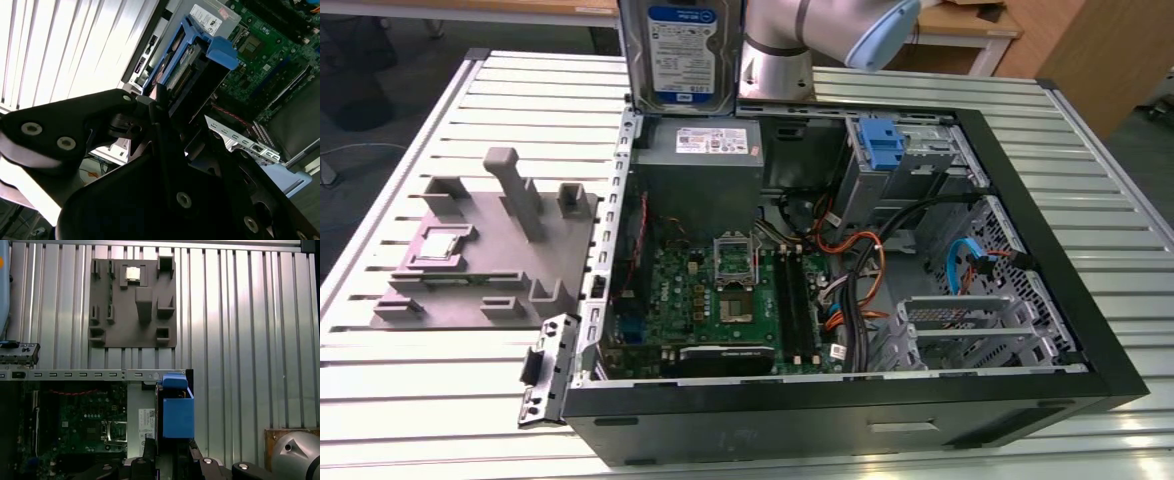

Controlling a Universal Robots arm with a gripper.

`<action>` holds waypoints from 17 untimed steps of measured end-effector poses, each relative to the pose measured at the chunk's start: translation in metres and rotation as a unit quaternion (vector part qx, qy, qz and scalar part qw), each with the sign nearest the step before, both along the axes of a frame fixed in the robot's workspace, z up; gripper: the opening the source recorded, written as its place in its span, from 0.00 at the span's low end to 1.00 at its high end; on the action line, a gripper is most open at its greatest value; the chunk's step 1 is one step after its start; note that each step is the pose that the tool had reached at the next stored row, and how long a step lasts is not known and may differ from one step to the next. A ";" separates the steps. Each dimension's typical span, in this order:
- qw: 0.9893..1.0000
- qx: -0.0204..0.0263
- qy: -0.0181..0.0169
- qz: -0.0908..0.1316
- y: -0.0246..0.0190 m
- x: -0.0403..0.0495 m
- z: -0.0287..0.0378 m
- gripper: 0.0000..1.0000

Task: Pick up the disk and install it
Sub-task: 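Pick up the disk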

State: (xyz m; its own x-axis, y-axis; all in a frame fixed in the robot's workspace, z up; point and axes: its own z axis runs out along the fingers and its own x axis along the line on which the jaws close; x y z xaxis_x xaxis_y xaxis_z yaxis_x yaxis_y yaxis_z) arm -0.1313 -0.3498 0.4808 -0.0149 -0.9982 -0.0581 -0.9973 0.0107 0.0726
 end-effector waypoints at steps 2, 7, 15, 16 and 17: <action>1.000 0.000 0.001 0.000 0.0000 0.0055 -0.0001 0.35; 1.000 -0.001 0.004 0.000 0.0000 0.0192 -0.0003 0.35; 1.000 -0.001 0.008 0.000 -0.0001 0.0393 -0.0009 0.35; 1.000 -0.001 0.008 0.000 -0.0003 0.0400 -0.0009 0.35; 1.000 -0.001 0.008 0.000 -0.0007 0.0403 -0.0010 0.35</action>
